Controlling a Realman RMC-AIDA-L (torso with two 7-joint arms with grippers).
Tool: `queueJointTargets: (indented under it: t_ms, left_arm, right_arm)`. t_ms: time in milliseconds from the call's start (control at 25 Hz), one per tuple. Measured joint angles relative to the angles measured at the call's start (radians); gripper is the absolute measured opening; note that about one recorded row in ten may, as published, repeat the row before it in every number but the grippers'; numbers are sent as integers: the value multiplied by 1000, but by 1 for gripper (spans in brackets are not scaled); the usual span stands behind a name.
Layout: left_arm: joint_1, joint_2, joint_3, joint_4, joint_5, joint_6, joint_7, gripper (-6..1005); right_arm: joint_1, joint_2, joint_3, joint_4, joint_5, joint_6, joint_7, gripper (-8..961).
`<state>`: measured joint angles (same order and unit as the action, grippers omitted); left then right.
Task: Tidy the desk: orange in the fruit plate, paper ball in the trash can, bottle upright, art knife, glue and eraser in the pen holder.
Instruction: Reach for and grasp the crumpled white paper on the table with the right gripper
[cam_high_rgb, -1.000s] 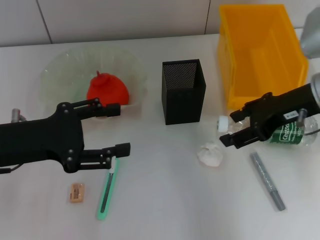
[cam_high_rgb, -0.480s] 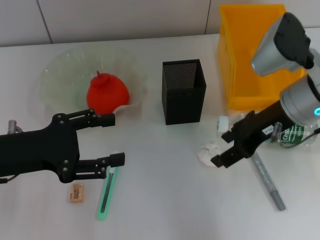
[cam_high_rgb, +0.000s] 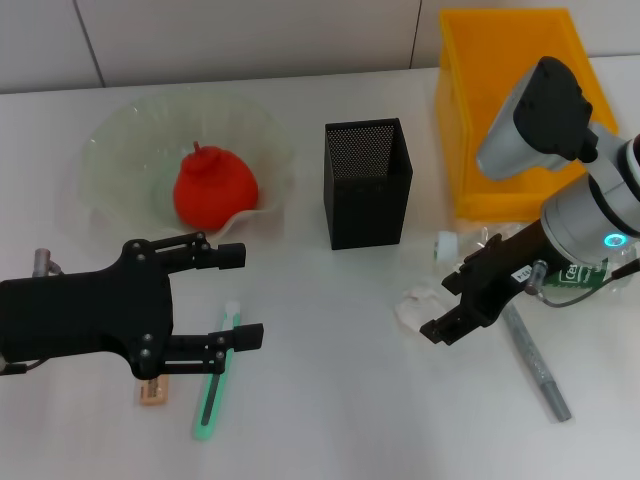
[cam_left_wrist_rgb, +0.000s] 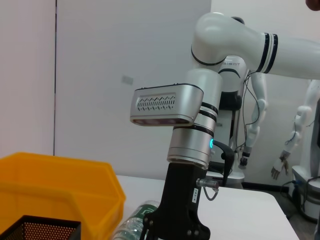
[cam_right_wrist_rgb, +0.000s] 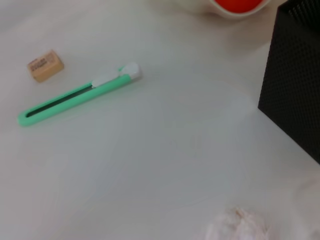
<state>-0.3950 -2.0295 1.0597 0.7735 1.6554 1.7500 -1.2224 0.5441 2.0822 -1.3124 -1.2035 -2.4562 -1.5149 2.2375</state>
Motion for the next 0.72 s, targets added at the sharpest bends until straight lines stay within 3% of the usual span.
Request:
queueJointTargets:
  t_ms: [720]
  left_arm:
    - [0, -1, -7, 1, 3, 0, -6, 812]
  right_arm:
    - [36, 1, -53, 58, -1, 74, 5, 749]
